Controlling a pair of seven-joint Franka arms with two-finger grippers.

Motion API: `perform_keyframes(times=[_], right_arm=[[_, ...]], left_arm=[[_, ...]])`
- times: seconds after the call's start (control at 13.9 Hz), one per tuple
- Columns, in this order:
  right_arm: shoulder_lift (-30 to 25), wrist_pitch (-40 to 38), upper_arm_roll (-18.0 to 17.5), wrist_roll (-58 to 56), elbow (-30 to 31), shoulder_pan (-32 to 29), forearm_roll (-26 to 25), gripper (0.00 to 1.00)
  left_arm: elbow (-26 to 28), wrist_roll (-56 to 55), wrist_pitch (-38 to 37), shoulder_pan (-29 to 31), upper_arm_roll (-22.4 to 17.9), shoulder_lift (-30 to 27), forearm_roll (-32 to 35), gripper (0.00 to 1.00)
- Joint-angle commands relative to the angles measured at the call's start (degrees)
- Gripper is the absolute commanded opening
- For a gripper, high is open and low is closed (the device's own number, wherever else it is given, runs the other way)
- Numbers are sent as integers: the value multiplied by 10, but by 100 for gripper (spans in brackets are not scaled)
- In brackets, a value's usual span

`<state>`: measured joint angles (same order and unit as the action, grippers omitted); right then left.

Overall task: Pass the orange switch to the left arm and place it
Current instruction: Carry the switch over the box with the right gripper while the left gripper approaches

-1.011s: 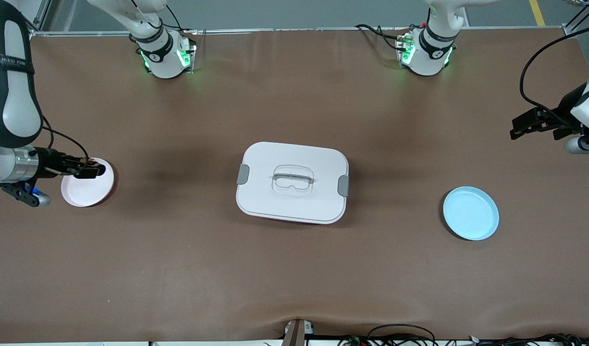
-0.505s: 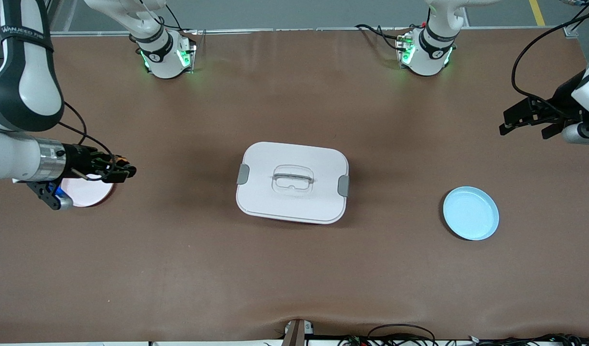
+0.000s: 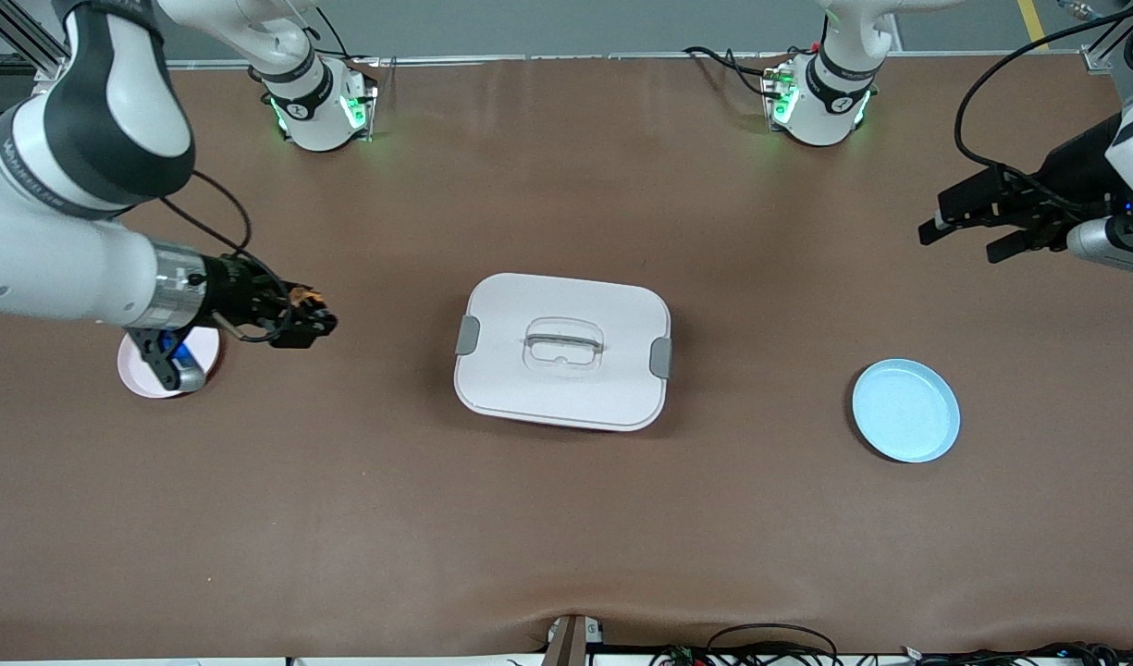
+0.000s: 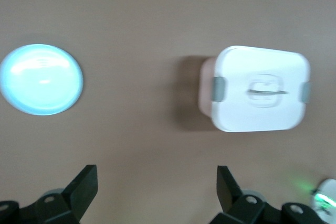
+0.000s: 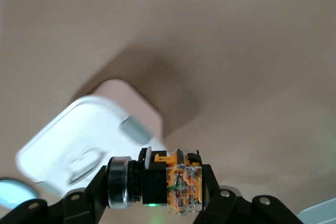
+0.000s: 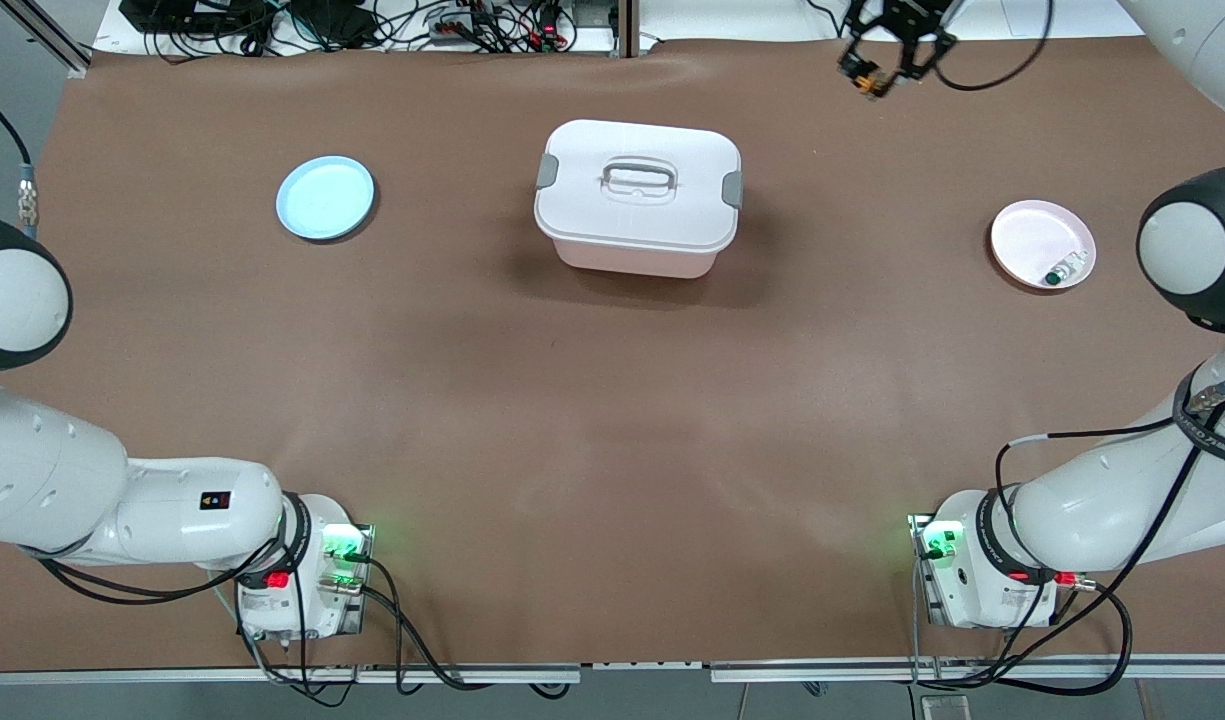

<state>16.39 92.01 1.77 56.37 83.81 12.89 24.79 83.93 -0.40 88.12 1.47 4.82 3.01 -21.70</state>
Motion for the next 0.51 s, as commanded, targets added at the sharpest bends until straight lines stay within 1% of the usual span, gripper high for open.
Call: perform_keyframes(times=[0.0,0.14,0.29,0.43], right_arm=[[26,13,7,66,-47,31,20,0],[36,37,7,106,-58,54,21,0],[50,65,7,163,-79,82,21,0],[76,67,7,228,-132,101,28,0]], left_arm=[[-7,-32,-7,2,-2,2,-69,100],[-7,-41,0,-3,-1,4,-91,100],[-6,-43,24,-22,9,7,-110,100],[-6,-56,43,-39,10,23,-147,100]])
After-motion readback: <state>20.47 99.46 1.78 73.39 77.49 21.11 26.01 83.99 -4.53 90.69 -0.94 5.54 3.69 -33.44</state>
